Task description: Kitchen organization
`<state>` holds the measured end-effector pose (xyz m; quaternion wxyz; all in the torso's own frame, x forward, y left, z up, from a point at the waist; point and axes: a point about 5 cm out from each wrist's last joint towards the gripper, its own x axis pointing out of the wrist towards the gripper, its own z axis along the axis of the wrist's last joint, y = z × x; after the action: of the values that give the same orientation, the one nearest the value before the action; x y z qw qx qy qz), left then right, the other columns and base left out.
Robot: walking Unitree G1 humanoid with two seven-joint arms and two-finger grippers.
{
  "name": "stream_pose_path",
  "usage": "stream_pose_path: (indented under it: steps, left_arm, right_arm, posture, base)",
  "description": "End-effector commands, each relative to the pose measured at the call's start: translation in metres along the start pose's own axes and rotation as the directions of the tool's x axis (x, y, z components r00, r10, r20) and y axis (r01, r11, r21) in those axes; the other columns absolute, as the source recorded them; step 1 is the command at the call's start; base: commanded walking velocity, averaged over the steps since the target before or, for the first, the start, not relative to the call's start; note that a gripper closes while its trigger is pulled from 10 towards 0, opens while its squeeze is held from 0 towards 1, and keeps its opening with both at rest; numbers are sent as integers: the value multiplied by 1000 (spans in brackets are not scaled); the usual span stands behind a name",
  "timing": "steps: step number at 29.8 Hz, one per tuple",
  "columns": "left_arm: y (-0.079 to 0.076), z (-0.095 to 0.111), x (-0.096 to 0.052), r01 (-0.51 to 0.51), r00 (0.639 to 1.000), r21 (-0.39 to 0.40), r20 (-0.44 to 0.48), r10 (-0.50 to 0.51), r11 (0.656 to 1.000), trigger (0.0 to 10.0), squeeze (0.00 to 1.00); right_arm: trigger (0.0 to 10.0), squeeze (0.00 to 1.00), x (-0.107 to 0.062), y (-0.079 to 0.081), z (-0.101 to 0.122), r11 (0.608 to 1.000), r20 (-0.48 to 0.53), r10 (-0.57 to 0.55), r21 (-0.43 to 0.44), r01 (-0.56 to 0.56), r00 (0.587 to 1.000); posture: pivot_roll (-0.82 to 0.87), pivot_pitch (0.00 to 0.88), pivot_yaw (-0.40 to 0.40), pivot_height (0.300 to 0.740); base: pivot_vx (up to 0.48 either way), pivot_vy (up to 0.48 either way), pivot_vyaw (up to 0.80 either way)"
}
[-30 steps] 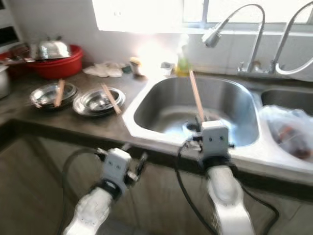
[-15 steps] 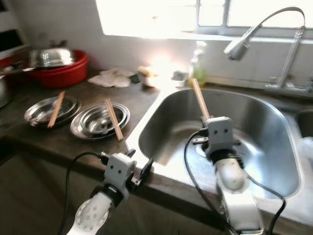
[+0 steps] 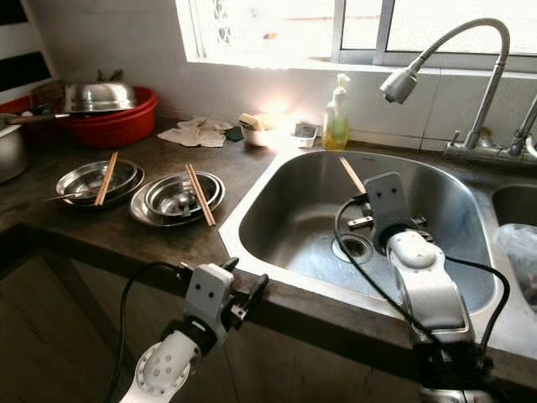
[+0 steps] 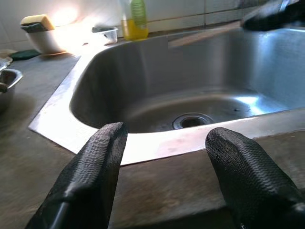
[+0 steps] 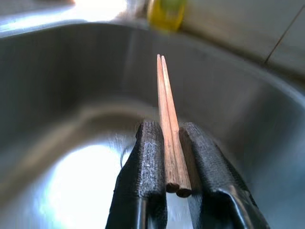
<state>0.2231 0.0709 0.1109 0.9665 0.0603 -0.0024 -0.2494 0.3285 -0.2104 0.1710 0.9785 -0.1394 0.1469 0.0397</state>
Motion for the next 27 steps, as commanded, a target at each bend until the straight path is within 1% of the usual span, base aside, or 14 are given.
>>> stream_pose_path:
  steps: [1,3,4,5,6,8,10,12,15,16,17,18,23,27]
  left_arm:
    - [-5,-4,0,22,999,0,-28,-22,1000,10000,0]
    - [-5,-3,0,20,999,0,-28,-20,1000,10000,0]
    - [-5,-3,-1,17,999,-1,-28,-17,1000,10000,0]
    - [-5,-3,-1,17,999,-1,-28,-17,1000,10000,0]
    - [-6,-3,-1,16,999,-2,-28,-16,1000,10000,0]
    - [-6,-3,-1,16,999,-1,-28,-16,1000,10000,0]
    - [-6,-3,-1,14,1000,0,-26,-14,1000,10000,0]
    - [-6,-3,-1,13,1000,1,-27,-13,1000,10000,0]
    - [-7,-3,-1,10,1000,1,-27,-9,1000,10000,0]
    - [-7,-3,-1,8,1000,1,-27,-8,1000,10000,0]
    - [-7,-3,-1,8,1000,1,-27,-8,1000,10000,0]
    - [-7,-3,-1,6,1000,1,-28,-6,1000,10000,0]
    - [-6,-4,-1,2,1000,4,-30,-2,1000,10000,0]
    - [-5,-4,0,-2,1000,3,-27,2,1000,10000,0]
  right_arm:
    - [10000,0,7,-3,5,998,-44,54,-15,-55,998]
    - [10000,0,9,-1,4,996,-68,88,-28,-90,994]
    - [10000,0,12,3,0,988,-104,141,-52,-147,984]
    - [10000,0,12,3,0,988,-104,141,-52,-147,984]
    - [10000,0,13,4,-2,983,-119,163,-66,-171,980]
    - [10000,0,15,9,-4,974,-142,205,-67,-216,968]
    - [10000,0,18,14,-8,957,-173,261,-79,-278,950]
    - [10000,0,20,18,-11,944,-197,287,-111,-312,938]
    - [10000,0,23,22,-15,929,-218,329,-100,-356,919]
    - [10000,90,23,24,-16,926,-220,340,-92,-366,914]
    - [10000,90,24,25,-16,924,-220,346,-88,-372,912]
    - [10000,1000,24,27,-16,924,-206,353,-78,-375,913]
    - [10000,1000,26,28,-12,935,-165,337,-57,-350,927]
    - [10000,1000,24,28,-10,941,-139,327,-46,-336,935]
  posture:
    - [102,0,-27,740]
    - [106,0,-31,740]
    - [109,0,-34,740]
    - [109,0,-34,740]
    - [109,0,-35,740]
    - [111,0,-37,740]
    - [112,0,-41,740]
    - [115,0,-40,740]
    - [119,0,-47,740]
    - [119,0,-48,740]
    - [120,0,-47,740]
    - [120,0,-48,740]
    - [122,0,-45,740]
    - [115,0,-39,740]
  base:
    - [0,0,0]
    - [0,0,0]
    - [0,0,0]
    - [0,0,0]
    - [0,0,0]
    - [0,0,0]
    - [0,0,0]
    - [0,0,0]
    - [0,0,0]
    - [0,0,0]
    - [0,0,0]
    - [0,0,0]
    - [0,0,0]
    - [0,0,0]
